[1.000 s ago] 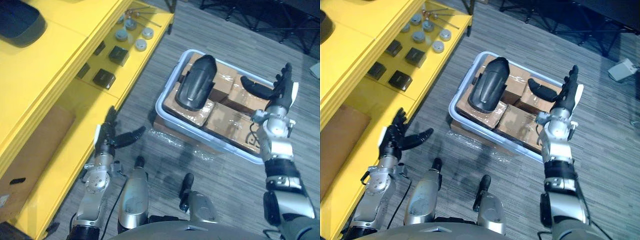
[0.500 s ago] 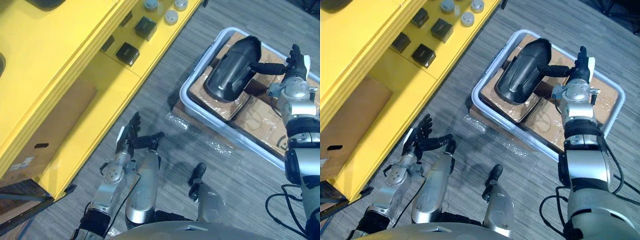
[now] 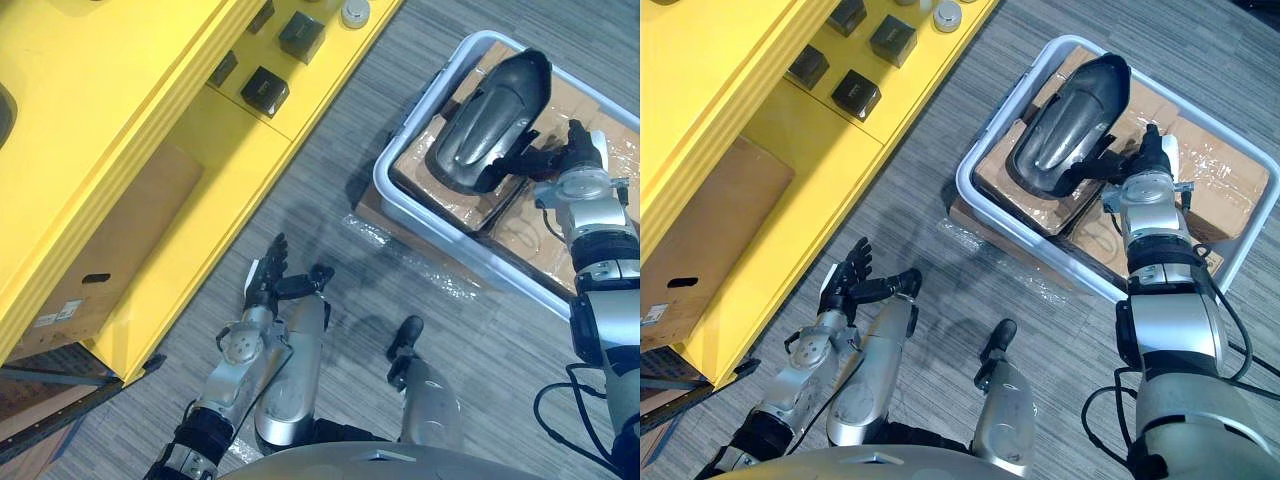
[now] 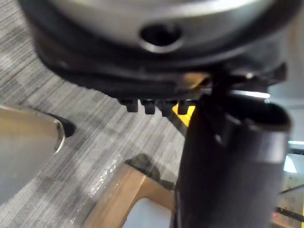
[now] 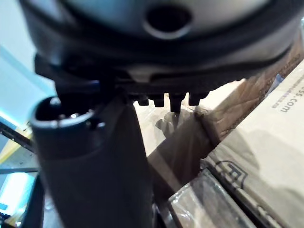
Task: Walk over and take three plastic housings, then place them on the shelf
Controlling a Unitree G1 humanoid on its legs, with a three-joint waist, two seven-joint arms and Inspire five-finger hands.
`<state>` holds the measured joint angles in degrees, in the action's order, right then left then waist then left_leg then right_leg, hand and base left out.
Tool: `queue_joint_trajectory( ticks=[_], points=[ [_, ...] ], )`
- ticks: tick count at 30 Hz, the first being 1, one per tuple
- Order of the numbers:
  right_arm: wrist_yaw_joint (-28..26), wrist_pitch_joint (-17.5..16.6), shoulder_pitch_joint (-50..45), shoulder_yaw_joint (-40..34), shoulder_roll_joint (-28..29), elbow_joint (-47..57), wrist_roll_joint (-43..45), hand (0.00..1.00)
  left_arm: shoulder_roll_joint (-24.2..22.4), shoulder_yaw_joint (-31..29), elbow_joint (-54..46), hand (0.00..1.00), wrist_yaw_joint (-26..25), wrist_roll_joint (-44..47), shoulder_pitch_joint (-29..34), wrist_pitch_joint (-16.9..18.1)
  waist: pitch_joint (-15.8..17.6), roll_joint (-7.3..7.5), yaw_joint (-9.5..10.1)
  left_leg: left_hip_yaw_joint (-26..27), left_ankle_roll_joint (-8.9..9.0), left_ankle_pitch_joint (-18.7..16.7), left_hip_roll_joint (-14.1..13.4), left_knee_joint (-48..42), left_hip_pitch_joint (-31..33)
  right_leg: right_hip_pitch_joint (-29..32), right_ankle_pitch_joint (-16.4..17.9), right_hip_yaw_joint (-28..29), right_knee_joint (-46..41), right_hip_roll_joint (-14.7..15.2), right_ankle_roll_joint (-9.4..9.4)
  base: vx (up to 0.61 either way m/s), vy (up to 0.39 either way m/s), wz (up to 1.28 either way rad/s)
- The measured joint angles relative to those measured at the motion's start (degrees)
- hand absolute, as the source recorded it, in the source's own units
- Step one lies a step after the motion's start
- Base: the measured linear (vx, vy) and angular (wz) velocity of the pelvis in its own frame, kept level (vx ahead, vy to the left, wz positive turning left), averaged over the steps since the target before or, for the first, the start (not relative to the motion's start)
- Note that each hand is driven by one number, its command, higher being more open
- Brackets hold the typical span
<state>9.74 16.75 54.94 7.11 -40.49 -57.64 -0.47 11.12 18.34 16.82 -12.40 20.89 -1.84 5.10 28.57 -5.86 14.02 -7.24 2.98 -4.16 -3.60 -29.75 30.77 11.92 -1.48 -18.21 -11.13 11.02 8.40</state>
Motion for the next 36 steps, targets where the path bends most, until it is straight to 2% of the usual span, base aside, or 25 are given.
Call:
queue_joint_trajectory(
  ticks=[5, 9, 11, 13, 17, 24, 28, 31, 33, 34, 36],
  points=[
    [-1.83, 2.61, 2.19, 2.16, -1.78, -1.74, -12.35, 0.00, -0.11, -0.12, 2.95, 1.00, -0.19, 6.06, -0.95, 0.02, 0.00, -0.25, -0.01, 0.19, -0.37, 1.20, 0.66, 2.23, 0.17, 1.13, 0.00, -0.36, -0.05, 0.81, 0.01, 0.00, 0.002, 0.03],
    [-2.83, 5.30, 3.56, 2.62, -2.24, -3.42, -14.04, 0.00, -0.12, -0.11, 5.88, 1.00, 0.71, 8.11, -0.29, 0.51, -0.04, -0.40, 0.61, -0.47, 0.02, 1.96, 0.99, 3.19, 0.06, 1.01, 0.14, -1.17, 0.03, 0.93, -0.21, 0.02, -0.009, 0.11],
    [-2.68, 6.57, 3.46, 2.58, -2.20, -4.16, -15.10, 0.00, -0.26, -0.08, 6.24, 1.00, 1.37, 8.20, 0.54, 1.45, -0.04, -0.41, 1.59, -0.96, 0.07, 2.31, 1.16, 3.68, 0.04, 0.78, 0.35, -1.98, 0.02, 0.95, -0.43, 0.02, -0.025, 0.18],
    [-2.36, 7.67, 3.63, 2.42, -2.21, -4.97, -16.63, 0.00, -0.32, -0.11, 6.22, 1.00, 1.48, 8.19, 1.14, 2.50, -0.04, -0.41, 1.71, -1.45, 0.15, 2.78, 1.47, 4.29, -0.24, 0.24, 0.50, -2.65, 0.02, 1.16, -0.38, 0.00, -0.017, 0.23],
    [-1.39, 9.19, 3.65, -3.44, -1.65, -6.98, -14.90, 0.00, -0.70, -0.20, 5.98, 1.00, 1.64, 8.02, 2.65, 4.02, -0.21, -0.77, 1.70, -1.13, -0.07, 3.28, 2.20, 6.00, -1.78, -1.03, 0.80, -3.47, 0.05, 2.12, -0.51, -0.02, 0.006, 0.14],
    [2.21, 9.36, 0.46, -13.22, 1.58, -8.02, -14.88, 0.00, -0.63, -1.46, 0.99, 1.00, 1.72, 7.96, 6.08, 4.03, -0.23, -0.73, 1.56, 0.14, -0.52, 3.73, 2.52, 7.24, -5.57, -4.27, 0.90, -3.42, 0.29, 3.03, -0.37, 0.00, 0.003, 0.01],
    [5.75, 5.88, -1.36, -15.70, 3.06, -9.85, -13.48, 0.00, -0.46, -2.14, -1.56, 1.00, 3.90, 7.77, 7.54, 4.25, -0.13, -0.48, 1.27, 0.53, -0.32, 4.52, 2.51, 9.22, -8.22, -6.22, 1.17, -3.62, 0.70, 3.19, -0.38, -0.01, -0.004, 0.02],
    [9.11, 1.52, -4.77, -15.97, 5.69, -9.29, -12.29, 0.00, 0.32, -3.07, -6.42, 1.00, 6.49, 7.76, 10.67, 4.79, 0.08, 0.60, 0.22, 1.11, -0.08, 5.66, 2.31, 11.93, -10.99, -8.73, 1.02, -3.83, 2.37, 3.06, -0.23, 0.01, -0.036, 0.07],
    [12.85, -1.26, -9.26, -15.90, 8.52, -4.62, -12.34, 0.00, 1.17, -3.64, -12.13, 1.00, 9.80, 7.78, 12.98, 4.79, 0.24, 2.11, -0.59, 2.38, -0.09, 6.34, 1.82, 13.78, -13.57, -10.59, 0.69, -3.75, 3.52, 2.94, 0.21, 0.03, -0.050, -0.03],
    [13.82, -1.61, -10.85, -15.88, 9.12, -2.30, -12.46, 0.00, 1.32, -3.65, -13.55, 1.00, 10.65, 7.78, 13.34, 4.78, 0.25, 2.41, -0.93, 2.41, -0.07, 6.37, 1.78, 14.09, -14.00, -11.07, 0.61, -3.78, 3.71, 2.91, 0.30, 0.05, -0.055, -0.05],
    [17.21, -2.59, -16.72, -15.80, 10.81, 7.26, -12.94, 0.00, 1.73, -3.73, -18.19, 1.00, 13.95, 7.75, 13.22, 4.49, 0.21, 4.00, -2.35, 3.81, 0.01, 6.44, 1.26, 14.99, -15.78, -12.34, 0.36, -3.56, 4.42, 2.76, 0.43, 0.06, -0.041, -0.12]
  ],
)
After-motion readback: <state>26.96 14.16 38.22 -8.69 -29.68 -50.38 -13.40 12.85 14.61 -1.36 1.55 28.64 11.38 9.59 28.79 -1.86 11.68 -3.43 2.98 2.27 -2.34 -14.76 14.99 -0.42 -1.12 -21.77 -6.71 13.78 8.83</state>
